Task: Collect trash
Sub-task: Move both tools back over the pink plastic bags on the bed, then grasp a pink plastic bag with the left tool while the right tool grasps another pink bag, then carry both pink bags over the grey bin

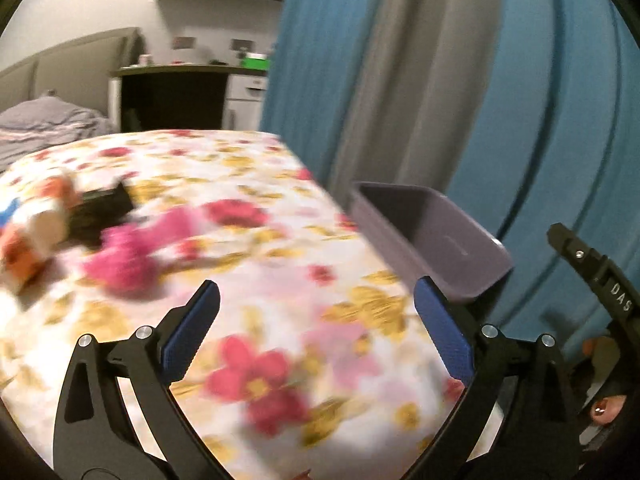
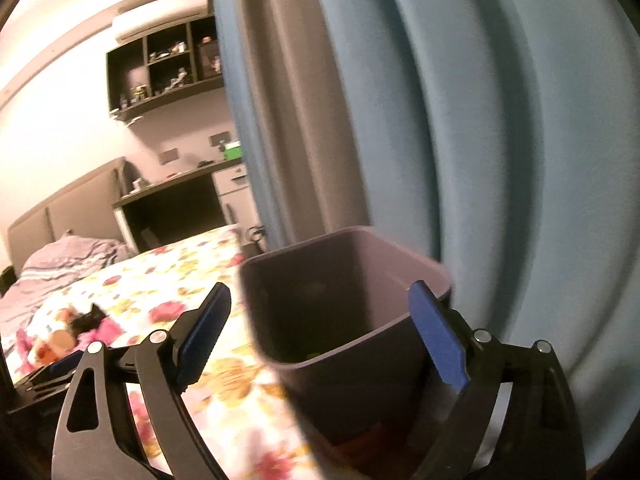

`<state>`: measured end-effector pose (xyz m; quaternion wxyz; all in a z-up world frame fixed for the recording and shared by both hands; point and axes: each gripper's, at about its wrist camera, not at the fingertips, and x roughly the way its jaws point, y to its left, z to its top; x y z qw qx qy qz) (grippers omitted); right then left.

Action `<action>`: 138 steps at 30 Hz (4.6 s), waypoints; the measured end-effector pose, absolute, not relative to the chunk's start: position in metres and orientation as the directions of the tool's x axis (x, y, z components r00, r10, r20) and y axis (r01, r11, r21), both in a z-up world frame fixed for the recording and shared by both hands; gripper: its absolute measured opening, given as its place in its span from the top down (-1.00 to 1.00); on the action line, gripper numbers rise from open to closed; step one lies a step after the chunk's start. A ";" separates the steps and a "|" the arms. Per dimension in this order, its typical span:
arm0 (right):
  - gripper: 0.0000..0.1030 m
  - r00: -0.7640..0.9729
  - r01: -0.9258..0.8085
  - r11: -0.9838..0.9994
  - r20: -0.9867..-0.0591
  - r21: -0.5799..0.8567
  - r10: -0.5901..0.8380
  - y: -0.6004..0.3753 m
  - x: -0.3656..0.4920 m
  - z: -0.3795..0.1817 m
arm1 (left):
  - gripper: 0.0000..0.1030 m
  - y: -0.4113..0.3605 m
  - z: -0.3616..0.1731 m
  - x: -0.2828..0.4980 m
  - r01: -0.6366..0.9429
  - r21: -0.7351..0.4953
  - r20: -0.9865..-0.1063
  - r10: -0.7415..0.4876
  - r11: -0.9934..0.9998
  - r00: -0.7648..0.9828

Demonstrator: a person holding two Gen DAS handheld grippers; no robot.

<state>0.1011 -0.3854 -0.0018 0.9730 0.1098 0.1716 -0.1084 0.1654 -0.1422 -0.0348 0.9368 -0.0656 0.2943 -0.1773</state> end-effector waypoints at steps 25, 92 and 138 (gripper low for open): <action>-0.70 0.881 -0.110 0.990 -0.451 0.093 0.141 -0.182 0.124 -0.023 | -0.86 0.108 -0.041 0.104 -0.198 -0.256 -0.553 0.025 0.946 0.833; 0.59 0.779 -0.237 0.958 -0.558 0.160 0.286 -0.120 0.206 -0.039 | 0.71 0.183 -0.034 0.158 -0.193 -0.240 -0.590 0.015 0.951 0.808; 0.59 0.884 -0.170 0.969 -0.406 0.181 0.231 -0.265 0.098 0.004 | 0.70 -0.070 0.011 0.112 0.274 -0.120 -0.494 -0.297 0.954 0.817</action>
